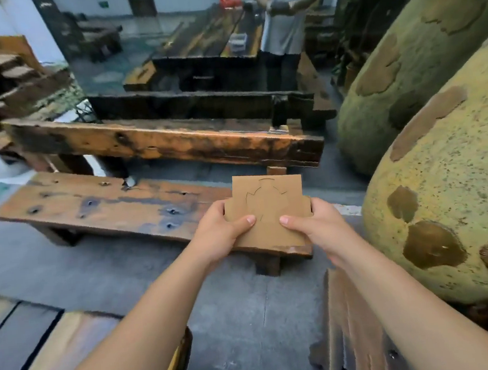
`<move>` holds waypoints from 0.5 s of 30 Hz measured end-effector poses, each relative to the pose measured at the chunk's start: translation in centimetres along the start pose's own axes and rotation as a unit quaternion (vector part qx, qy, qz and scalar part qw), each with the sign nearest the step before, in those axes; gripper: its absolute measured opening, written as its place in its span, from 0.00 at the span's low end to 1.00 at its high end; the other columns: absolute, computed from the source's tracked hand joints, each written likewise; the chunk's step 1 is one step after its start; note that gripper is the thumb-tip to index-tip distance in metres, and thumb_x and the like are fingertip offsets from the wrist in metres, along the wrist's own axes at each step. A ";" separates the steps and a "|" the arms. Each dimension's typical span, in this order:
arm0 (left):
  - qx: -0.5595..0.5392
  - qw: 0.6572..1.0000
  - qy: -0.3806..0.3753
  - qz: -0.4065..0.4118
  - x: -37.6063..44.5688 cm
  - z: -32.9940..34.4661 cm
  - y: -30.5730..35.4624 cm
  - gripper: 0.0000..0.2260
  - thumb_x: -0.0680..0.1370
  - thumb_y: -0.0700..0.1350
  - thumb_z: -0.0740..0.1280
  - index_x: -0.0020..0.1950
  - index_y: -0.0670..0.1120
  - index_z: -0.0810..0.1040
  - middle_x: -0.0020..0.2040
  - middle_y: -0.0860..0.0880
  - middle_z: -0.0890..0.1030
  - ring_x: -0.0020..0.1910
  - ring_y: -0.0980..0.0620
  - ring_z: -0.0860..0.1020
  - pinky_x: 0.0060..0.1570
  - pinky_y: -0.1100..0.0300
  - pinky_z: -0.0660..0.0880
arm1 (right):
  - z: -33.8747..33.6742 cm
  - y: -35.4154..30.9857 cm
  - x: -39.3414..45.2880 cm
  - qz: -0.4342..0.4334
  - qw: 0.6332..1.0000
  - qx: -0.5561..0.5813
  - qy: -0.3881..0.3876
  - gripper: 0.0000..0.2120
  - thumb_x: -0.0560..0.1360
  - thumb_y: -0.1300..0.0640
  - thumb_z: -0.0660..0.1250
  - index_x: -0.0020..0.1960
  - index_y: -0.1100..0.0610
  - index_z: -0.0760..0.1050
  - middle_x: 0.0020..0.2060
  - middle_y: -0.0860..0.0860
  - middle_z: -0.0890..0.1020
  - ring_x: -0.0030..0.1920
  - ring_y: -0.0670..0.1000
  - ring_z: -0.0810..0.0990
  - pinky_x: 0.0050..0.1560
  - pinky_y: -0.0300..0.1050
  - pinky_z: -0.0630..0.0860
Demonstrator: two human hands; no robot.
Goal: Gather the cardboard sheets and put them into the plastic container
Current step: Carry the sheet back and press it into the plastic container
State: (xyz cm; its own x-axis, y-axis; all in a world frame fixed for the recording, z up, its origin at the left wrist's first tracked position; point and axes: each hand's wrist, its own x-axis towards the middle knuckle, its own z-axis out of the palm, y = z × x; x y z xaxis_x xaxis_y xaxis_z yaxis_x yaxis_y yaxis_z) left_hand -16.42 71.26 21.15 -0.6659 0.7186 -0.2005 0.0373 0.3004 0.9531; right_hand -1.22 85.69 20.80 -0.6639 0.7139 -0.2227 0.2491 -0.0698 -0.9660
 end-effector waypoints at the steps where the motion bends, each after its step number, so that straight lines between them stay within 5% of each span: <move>1: -0.019 1.000 0.022 -0.009 -0.1 -0.7 -0.3 0.24 0.73 0.47 0.74 0.66 0.45 0.71 0.59 0.48 0.81 0.56 0.50 0.80 0.60 0.48 0.77 | 0.9 0.0 1.1 0.001 1.000 -0.003 -0.029 0.20 0.68 0.57 0.79 0.58 0.53 0.76 0.50 0.49 0.85 0.48 0.48 0.85 0.46 0.42 0.81; 9: -0.063 0.973 0.207 -0.075 -3.8 -6.7 -4.2 0.20 0.74 0.45 0.74 0.62 0.45 0.72 0.56 0.47 0.81 0.54 0.50 0.81 0.56 0.46 0.79 | 10.1 -0.3 5.6 0.005 0.973 -0.025 -0.231 0.18 0.69 0.61 0.78 0.56 0.54 0.77 0.48 0.50 0.87 0.44 0.47 0.86 0.41 0.41 0.81; 15: -0.058 0.922 0.358 -0.136 -11.7 -10.1 -8.0 0.19 0.75 0.46 0.73 0.63 0.46 0.72 0.54 0.51 0.80 0.49 0.59 0.79 0.42 0.67 0.77 | 19.1 1.4 3.7 0.004 0.914 -0.097 -0.394 0.22 0.66 0.56 0.80 0.58 0.54 0.77 0.49 0.51 0.86 0.44 0.49 0.86 0.40 0.43 0.82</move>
State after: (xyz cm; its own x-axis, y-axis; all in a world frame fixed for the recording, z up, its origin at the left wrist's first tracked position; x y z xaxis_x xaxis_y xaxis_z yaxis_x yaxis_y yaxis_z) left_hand -16.46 54.14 18.11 -0.9617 0.0152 -0.2738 -0.2559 0.3092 0.9159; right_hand -16.80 74.99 16.15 -0.9445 -0.0149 -0.3283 0.3250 0.1064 -0.9397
